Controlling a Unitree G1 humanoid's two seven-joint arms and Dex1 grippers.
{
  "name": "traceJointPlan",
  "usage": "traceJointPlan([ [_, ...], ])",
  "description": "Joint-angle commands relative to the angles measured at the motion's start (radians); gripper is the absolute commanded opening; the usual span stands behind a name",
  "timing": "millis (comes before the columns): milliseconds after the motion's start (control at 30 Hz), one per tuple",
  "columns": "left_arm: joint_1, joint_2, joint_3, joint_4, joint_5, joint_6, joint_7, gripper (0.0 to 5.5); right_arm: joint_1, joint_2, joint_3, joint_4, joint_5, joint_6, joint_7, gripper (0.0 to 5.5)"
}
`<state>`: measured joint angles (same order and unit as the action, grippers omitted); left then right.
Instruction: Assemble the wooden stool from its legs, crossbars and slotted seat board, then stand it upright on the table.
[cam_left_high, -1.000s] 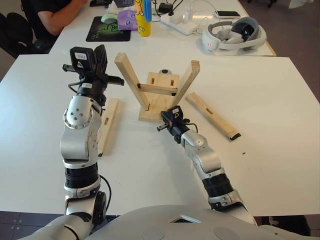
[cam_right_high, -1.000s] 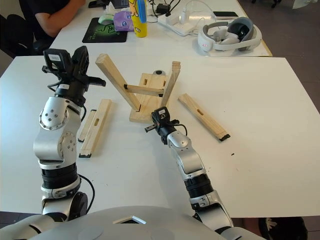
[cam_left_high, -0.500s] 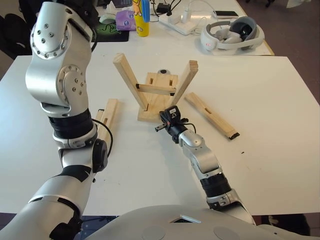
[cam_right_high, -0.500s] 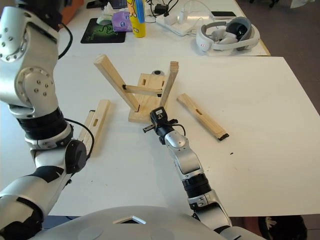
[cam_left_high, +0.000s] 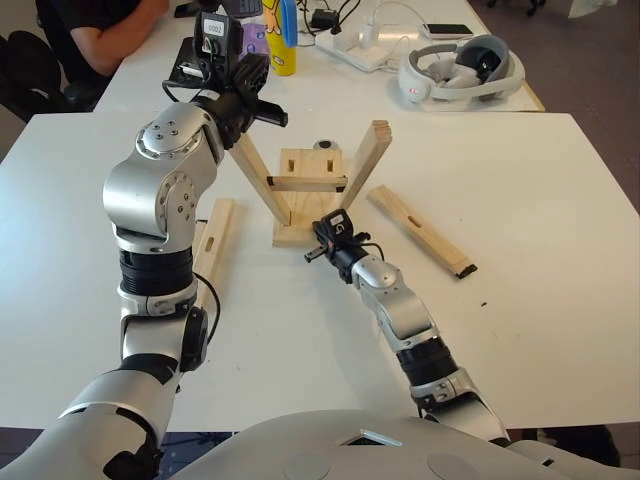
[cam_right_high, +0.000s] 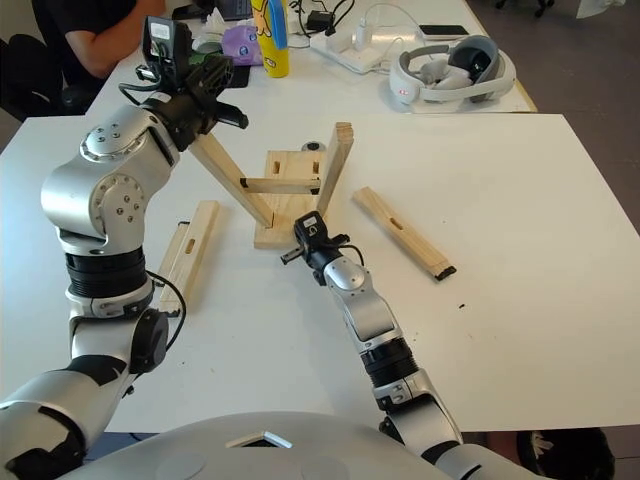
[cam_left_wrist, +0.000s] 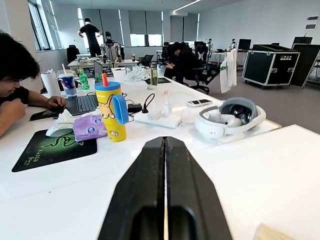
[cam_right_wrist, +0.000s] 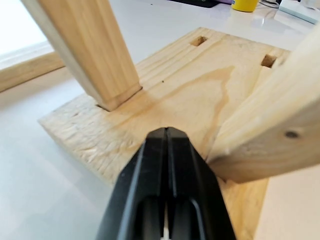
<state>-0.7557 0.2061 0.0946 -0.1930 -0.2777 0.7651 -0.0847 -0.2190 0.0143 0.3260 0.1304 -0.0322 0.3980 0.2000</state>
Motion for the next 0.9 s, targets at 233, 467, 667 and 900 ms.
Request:
traceJointPlan([
  [233, 0.346, 0.136, 0.202, -0.129, 0.107, -0.267, -0.001, 0.02, 0.053, -0.037, -0.007, 0.082, -0.023, 0.02, 0.006, 0.0],
  [467, 0.939, 0.151, 0.084, -0.194, -0.092, -0.272, -0.394, 0.02, 0.065, -0.037, -0.005, 0.053, -0.021, 0.021, -0.003, 0.0],
  [667, 0.943, 0.168, -0.131, -0.14, -0.005, -0.406, -0.544, 0.02, 0.071, -0.042, 0.01, 0.038, -0.022, 0.023, 0.014, 0.0],
  [900, 0.812, 0.055, -0.273, -0.114, 0.085, -0.434, -0.434, 0.02, 0.079, -0.059, 0.035, 0.021, -0.031, 0.035, 0.048, 0.0],
])
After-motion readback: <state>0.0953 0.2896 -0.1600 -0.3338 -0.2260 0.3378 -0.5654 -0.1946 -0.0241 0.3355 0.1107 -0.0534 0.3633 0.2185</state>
